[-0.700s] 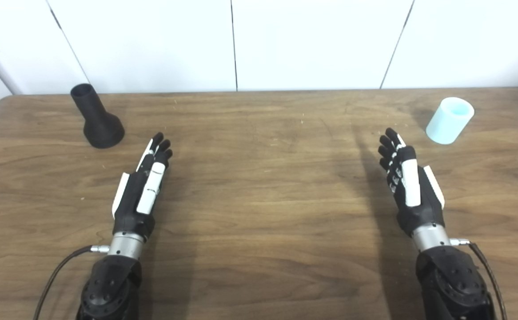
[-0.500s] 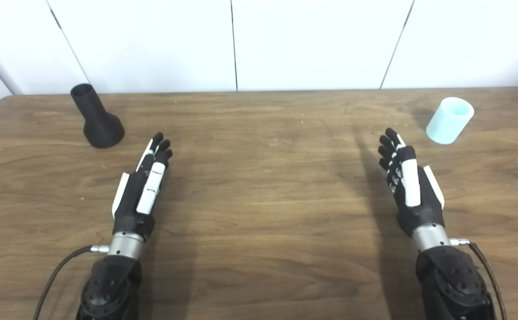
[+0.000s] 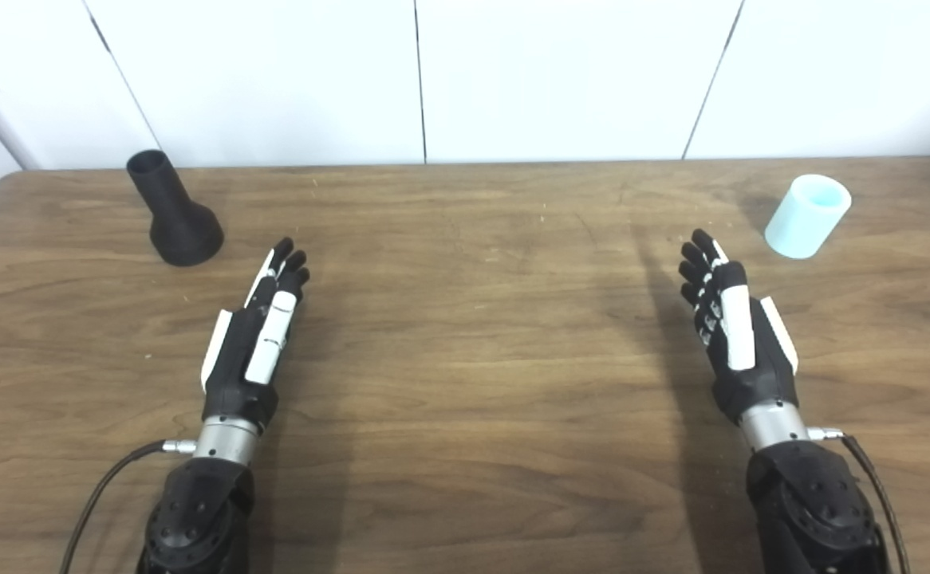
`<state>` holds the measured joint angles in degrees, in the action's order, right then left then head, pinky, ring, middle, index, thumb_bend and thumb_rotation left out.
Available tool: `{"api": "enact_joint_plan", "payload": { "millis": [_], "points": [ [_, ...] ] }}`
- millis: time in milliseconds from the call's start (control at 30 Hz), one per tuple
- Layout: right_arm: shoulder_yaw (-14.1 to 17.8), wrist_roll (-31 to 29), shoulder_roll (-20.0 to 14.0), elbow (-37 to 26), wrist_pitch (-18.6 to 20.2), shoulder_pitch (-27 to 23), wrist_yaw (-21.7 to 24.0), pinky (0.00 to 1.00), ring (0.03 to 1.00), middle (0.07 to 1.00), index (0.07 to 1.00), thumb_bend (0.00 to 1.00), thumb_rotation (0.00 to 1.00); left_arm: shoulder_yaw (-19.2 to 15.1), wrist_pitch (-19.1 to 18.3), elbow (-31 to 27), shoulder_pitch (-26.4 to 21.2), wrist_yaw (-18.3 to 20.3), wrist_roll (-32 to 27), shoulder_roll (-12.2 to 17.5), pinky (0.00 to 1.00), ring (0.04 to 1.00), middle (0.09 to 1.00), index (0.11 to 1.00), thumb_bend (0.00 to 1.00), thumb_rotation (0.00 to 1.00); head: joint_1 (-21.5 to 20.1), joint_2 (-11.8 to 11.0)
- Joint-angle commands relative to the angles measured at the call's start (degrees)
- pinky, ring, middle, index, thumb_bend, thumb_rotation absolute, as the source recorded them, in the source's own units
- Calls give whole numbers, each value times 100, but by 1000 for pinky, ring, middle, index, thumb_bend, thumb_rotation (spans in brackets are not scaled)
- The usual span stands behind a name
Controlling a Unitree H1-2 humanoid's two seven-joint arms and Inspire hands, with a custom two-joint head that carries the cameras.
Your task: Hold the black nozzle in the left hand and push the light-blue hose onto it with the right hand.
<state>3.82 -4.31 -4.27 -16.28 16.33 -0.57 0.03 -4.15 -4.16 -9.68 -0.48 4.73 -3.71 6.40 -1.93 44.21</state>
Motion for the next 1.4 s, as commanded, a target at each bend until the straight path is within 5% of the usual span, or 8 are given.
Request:
{"api": "enact_joint_plan", "payload": {
  "millis": [0, 400, 833, 1367],
  "points": [
    [34, -15, -13, -190, -188, -149, 13, 982, 984, 966, 974, 572, 1000, -4, 128, -100, -157, -13, -1, 42, 1000, 961, 958, 934, 467, 845, 11, -12],
    [131, -140, -131, -123, -394, 18, 110, 999, 990, 971, 976, 559, 1000, 140, 199, -117, -30, -143, 259, -134, 985, 955, 948, 930, 446, 834, 787, -508],
    [397, -328, -355, 639, -1081, 125, 313, 978, 966, 964, 961, 558, 1000, 425, 719, 292, 25, -146, 346, -349, 999, 984, 970, 955, 435, 836, 1857, -1449],
    [458, -548, -576, 1322, -1665, 69, 646, 1000, 994, 999, 991, 592, 1000, 539, 1161, 819, -17, -243, 472, -474, 1000, 1000, 980, 970, 447, 836, 2013, -1885]
  ]
}}
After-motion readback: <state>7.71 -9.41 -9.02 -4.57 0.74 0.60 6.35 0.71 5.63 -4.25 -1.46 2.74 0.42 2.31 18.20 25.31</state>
